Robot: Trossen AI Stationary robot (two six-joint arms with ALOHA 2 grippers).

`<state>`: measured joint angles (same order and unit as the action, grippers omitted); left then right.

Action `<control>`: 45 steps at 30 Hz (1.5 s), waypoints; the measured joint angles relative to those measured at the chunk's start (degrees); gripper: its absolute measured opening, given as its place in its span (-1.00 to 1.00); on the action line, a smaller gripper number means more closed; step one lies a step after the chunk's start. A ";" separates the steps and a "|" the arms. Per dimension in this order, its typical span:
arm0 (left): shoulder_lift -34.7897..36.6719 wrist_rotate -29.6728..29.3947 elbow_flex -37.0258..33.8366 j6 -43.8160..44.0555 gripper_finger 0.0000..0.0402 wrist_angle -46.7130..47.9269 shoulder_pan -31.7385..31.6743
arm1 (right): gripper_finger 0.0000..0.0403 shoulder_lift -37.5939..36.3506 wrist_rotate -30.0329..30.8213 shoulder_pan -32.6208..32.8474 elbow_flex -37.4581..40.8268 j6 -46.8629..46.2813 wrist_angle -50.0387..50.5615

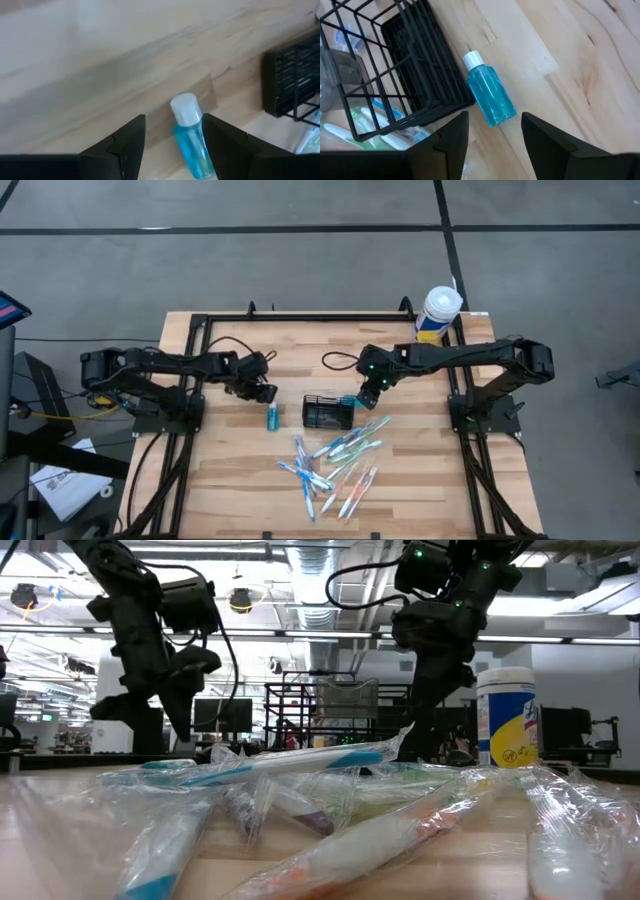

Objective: Pick & Place toothbrushing station
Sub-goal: Put the blue mouthwash into the black wire organizer

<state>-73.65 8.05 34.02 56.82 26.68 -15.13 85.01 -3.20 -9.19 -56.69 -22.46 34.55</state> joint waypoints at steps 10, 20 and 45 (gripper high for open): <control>-0.33 -1.90 0.00 9.42 -0.06 -0.24 3.75 | -0.14 0.01 -1.70 -0.36 0.00 6.05 -0.29; -6.80 -3.08 0.00 10.10 -0.06 -8.13 3.39 | -0.16 -0.33 -2.93 -0.68 0.00 6.58 -0.41; -12.31 -0.54 0.05 9.92 -0.33 -11.86 5.21 | -0.18 -4.17 -2.91 -8.03 -0.02 7.79 -0.97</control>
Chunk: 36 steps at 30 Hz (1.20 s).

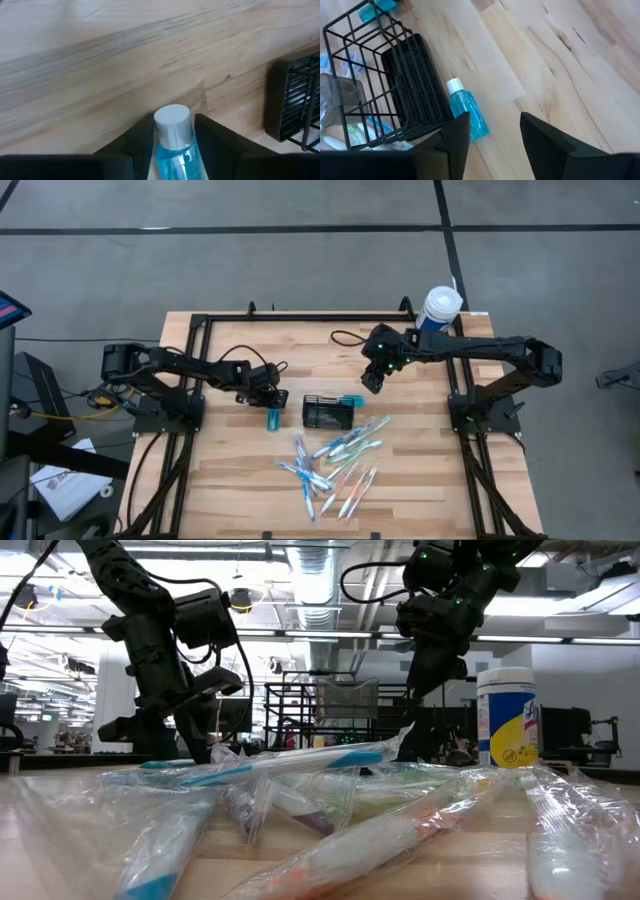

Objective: Pick & Place toothbrushing station
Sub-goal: Put the blue mouthwash into the black wire organizer

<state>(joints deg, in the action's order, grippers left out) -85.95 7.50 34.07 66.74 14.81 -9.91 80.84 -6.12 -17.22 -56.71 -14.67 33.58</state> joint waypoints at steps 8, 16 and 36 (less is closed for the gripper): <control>-0.90 0.20 0.06 0.00 -0.59 0.04 0.15 | -0.18 0.00 -0.06 -1.37 0.00 0.30 -1.65; -1.55 -0.78 -0.23 -0.63 -0.59 -4.89 0.24 | -0.20 0.00 -1.52 -2.86 0.00 0.30 -2.80; 14.18 -14.99 -0.21 -16.74 -0.59 -22.15 -2.27 | -0.23 -5.76 -1.59 -7.91 0.00 1.15 -3.39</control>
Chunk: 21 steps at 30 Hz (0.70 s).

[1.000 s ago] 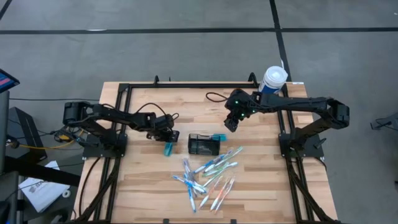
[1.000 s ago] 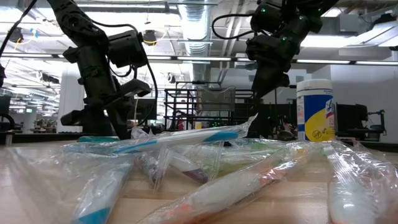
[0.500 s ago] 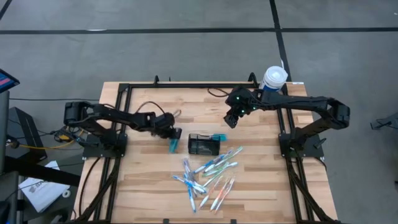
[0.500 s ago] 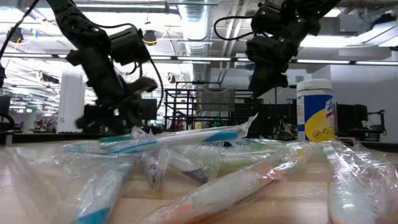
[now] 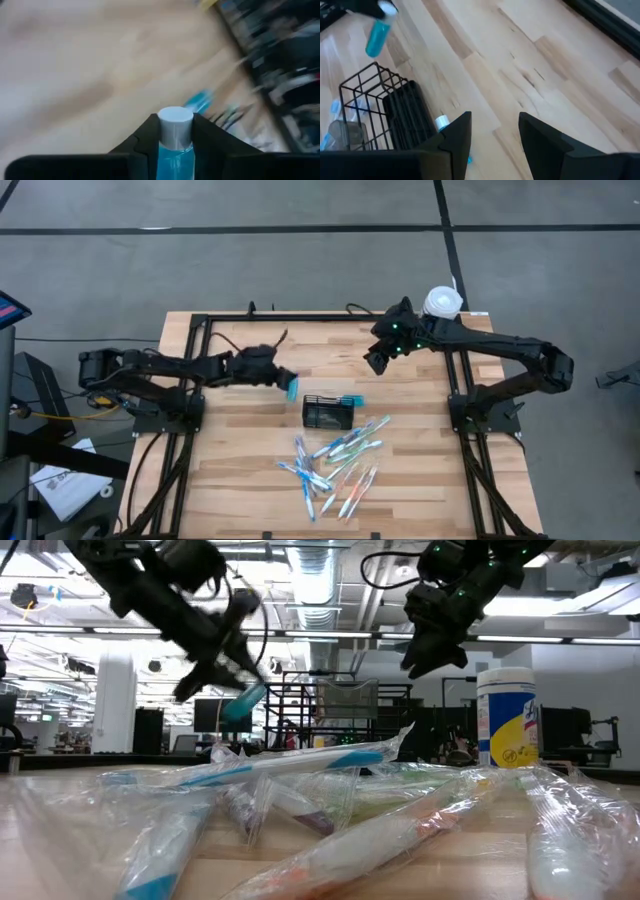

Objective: Pick & Place toothbrushing station
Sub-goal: Put the blue mouthwash into the black wire organizer

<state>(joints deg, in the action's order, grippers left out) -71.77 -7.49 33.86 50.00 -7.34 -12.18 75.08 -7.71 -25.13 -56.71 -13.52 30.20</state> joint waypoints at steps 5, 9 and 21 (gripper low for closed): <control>3.22 -3.33 0.05 -9.91 -0.59 -7.87 -0.29 | -0.22 -1.01 -1.45 -1.33 -0.02 -0.04 -0.15; 4.22 -3.71 0.07 -18.05 -0.60 -13.92 -0.07 | -0.20 -0.99 -1.52 -1.67 0.00 -0.87 0.05; -3.89 -2.58 0.14 -35.97 -0.60 -43.22 4.95 | -0.23 -0.99 -2.97 -1.78 -1.23 -2.19 -1.73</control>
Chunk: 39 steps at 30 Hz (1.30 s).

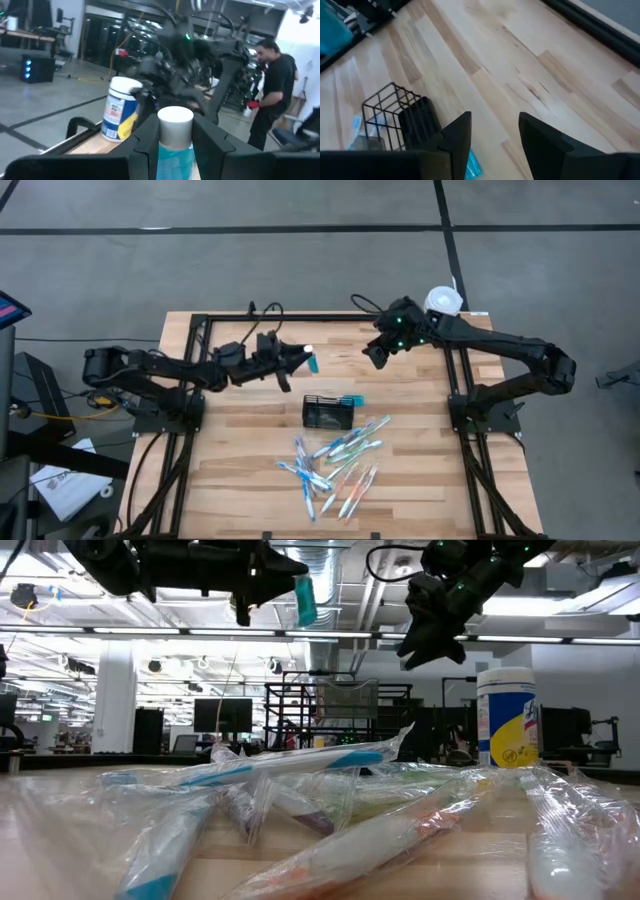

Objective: Pick & Place toothbrushing station
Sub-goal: Put the blue mouthwash into the black wire organizer

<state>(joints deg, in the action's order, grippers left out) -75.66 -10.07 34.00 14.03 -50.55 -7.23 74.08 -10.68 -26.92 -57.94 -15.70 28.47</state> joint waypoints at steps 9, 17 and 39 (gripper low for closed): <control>-12.79 -1.76 -0.02 -4.74 -0.60 -15.29 6.92 | -0.22 0.00 0.02 0.00 -3.32 0.97 1.11; -20.31 -4.91 -0.02 -7.61 -0.60 -17.74 11.61 | -0.24 0.02 -1.04 0.28 -3.95 4.79 1.31; -32.05 -5.37 0.00 -8.21 -0.60 -22.66 13.15 | -0.26 0.02 -2.86 2.55 -3.95 7.32 1.29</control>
<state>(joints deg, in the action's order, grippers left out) -107.71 -15.43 34.00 5.82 -73.21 5.92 74.11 -13.54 -24.37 -61.89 -8.38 29.76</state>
